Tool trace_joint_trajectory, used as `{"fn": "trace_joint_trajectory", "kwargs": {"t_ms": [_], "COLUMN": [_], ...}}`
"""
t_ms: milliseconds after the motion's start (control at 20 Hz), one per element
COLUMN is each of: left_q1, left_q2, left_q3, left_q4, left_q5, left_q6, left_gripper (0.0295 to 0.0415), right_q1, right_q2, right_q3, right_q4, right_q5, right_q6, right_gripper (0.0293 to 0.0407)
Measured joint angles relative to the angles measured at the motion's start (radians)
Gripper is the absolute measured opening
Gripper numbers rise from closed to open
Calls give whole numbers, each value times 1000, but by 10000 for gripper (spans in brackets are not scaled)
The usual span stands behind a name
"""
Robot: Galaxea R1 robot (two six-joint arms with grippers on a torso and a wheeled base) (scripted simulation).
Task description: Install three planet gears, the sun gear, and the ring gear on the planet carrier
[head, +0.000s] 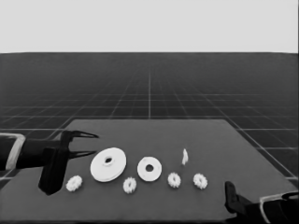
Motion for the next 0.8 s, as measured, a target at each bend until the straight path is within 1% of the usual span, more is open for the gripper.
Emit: {"fn": "trace_joint_trajectory", "kwargs": {"t_ms": [50,100,150,200,250,300,350,400,450,500,600,700,750,800], "left_q1": [71,45,29,20,220,315,342,356,365,370,375,376,475,537], "left_q2": [-3,-2,-1,-1,-79,8,104,161,195,216,239,248,270,292], "left_q3": [71,43,25,15,-19,-129,-278,-404,-494,-554,-618,-643,-685,-723], "left_q4": [-73,-44,-26,-15,359,336,172,49,-27,-74,-119,-135,-55,-13], "left_q5": [49,30,18,11,336,638,744,762,764,764,765,765,703,665], "left_q6": [-3,-2,-1,-1,-485,-928,-1132,-1222,-1260,-1276,-1285,-1286,-1282,-1277], "left_gripper": [295,297,314,347,387,404,398,392,388,386,385,385,385,385], "right_q1": [-54,-34,-22,-15,-11,-9,-7,-7,-6,-6,-6,-6,-6,-6], "right_q2": [14,8,5,3,2,1,0,0,0,0,0,0,0,0], "right_q3": [53,29,16,8,3,1,-1,-2,-2,-2,-3,-3,-3,-3], "right_q4": [76,45,26,16,9,6,4,2,2,1,1,1,0,0], "right_q5": [23,14,8,4,3,1,1,0,0,0,0,0,0,0], "right_q6": [-3,-2,-1,-1,0,0,0,0,0,0,0,0,0,0], "right_gripper": [293,308,337,368,380,383,384,384,385,385,385,385,385,385]}}
